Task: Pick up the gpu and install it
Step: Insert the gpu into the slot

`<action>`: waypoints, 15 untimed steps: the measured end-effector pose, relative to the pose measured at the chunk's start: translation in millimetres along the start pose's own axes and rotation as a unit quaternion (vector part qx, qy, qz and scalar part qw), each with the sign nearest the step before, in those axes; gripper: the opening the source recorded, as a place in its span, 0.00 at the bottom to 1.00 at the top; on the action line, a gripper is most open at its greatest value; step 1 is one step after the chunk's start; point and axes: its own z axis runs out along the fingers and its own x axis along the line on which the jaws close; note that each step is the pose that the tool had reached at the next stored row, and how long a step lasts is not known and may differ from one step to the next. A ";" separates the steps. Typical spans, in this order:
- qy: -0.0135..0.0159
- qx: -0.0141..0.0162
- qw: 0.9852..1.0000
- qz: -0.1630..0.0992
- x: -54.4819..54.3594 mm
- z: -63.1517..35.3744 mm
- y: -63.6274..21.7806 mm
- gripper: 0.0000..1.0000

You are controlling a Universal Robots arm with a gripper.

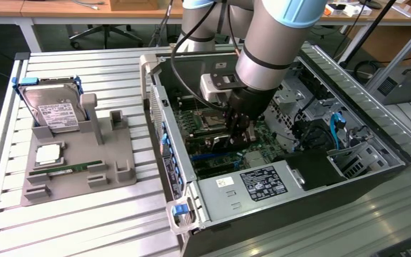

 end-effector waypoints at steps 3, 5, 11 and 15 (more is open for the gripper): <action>0.000 0.000 1.000 0.000 0.0 -0.4 0.0 0.27; 0.000 0.000 1.000 0.000 0.0 -0.4 0.4 0.27; 0.000 0.000 1.000 0.000 0.0 -0.4 1.3 0.27; 0.000 0.000 1.000 0.000 0.1 -0.4 1.4 0.27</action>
